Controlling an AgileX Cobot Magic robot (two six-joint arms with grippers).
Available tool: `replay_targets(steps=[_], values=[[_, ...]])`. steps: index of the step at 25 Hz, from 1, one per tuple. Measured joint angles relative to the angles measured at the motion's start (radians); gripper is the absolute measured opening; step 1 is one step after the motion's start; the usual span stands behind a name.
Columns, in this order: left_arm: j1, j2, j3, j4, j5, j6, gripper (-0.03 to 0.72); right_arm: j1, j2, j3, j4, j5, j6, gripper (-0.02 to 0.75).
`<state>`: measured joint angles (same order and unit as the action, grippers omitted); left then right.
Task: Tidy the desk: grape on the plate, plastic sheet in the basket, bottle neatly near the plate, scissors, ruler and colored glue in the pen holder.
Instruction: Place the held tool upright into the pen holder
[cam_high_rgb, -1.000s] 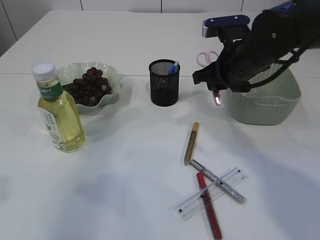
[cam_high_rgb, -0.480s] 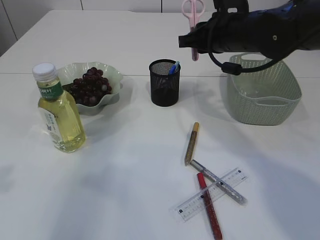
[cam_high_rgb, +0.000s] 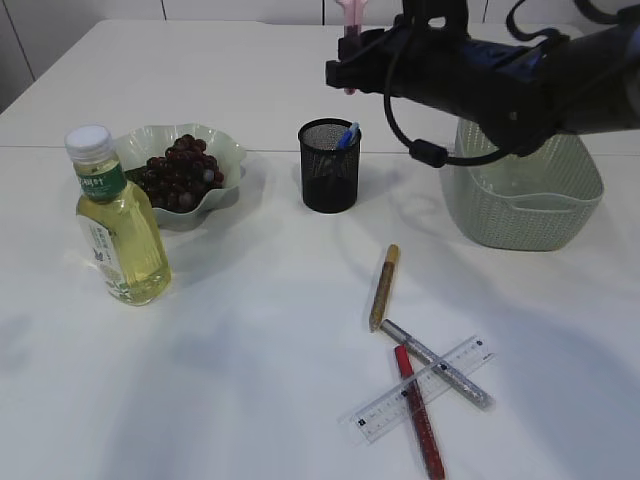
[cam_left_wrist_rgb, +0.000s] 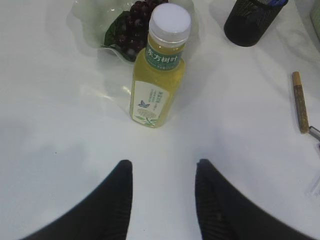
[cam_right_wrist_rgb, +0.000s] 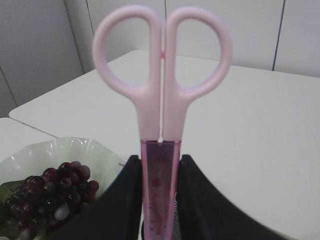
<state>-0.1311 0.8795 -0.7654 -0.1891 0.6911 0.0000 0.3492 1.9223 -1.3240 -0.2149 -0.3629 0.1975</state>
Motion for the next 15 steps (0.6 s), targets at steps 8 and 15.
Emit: replay_targets(steps=[8,15], values=[[0.0,0.0,0.0,0.012,-0.004,0.0,0.309,0.009,0.13,-0.098,-0.022,-0.058,0.0,0.181],[0.0,0.0,0.0,0.029,-0.025,0.0,0.309,0.009,0.232,-0.215,-0.052,-0.036,0.0,0.181]])
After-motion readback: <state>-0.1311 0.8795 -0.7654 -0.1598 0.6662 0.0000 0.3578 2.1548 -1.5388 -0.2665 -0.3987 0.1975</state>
